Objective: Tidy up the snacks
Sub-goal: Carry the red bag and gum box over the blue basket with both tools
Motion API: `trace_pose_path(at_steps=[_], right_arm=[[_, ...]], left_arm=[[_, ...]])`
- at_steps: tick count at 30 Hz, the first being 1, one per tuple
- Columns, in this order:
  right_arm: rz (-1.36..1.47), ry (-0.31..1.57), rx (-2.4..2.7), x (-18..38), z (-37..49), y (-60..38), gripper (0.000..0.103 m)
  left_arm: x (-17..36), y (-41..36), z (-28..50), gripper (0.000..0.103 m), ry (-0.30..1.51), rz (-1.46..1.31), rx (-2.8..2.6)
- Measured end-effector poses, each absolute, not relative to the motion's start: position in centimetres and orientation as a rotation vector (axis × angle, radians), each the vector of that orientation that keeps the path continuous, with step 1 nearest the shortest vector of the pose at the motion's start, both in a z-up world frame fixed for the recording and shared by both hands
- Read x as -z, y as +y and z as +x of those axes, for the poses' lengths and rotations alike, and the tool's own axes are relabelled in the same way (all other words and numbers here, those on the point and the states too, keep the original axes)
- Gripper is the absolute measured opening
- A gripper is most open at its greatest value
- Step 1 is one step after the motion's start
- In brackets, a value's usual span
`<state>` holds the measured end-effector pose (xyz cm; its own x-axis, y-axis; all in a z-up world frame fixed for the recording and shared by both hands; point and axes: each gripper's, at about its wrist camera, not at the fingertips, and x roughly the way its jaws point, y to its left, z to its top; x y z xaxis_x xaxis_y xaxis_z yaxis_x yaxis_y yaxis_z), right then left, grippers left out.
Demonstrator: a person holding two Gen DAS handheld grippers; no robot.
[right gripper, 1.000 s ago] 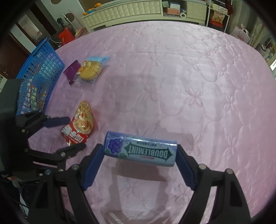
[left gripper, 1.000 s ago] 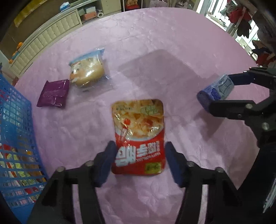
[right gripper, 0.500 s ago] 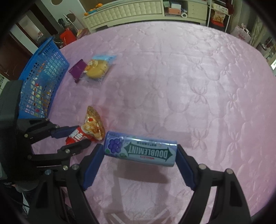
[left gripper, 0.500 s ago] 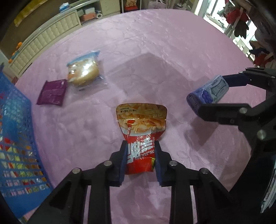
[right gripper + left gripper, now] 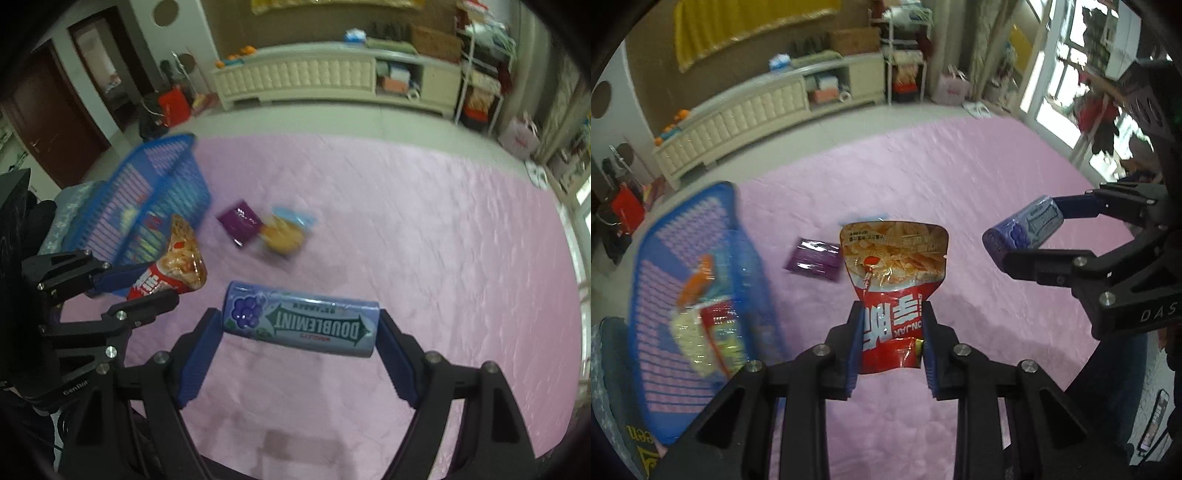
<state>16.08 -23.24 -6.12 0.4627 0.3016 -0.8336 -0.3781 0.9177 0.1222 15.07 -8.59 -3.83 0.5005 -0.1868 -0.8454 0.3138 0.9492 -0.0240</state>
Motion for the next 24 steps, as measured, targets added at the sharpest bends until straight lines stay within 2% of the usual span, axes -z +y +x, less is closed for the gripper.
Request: trace_pose_path(at_steps=[11, 24], right_arm=[[-0.140, 0.915, -0.563, 2.3, 16.2, -13.8, 0.084], [-0.280, 0.935, -0.681, 3.4, 18.3, -3.7, 0.084]], left_arm=[[1.4, 2.1, 13.9, 0.027, 0.940, 0.099, 0.152], [1.5, 9.9, 13.2, 0.027, 0.956, -0.016, 0.032]])
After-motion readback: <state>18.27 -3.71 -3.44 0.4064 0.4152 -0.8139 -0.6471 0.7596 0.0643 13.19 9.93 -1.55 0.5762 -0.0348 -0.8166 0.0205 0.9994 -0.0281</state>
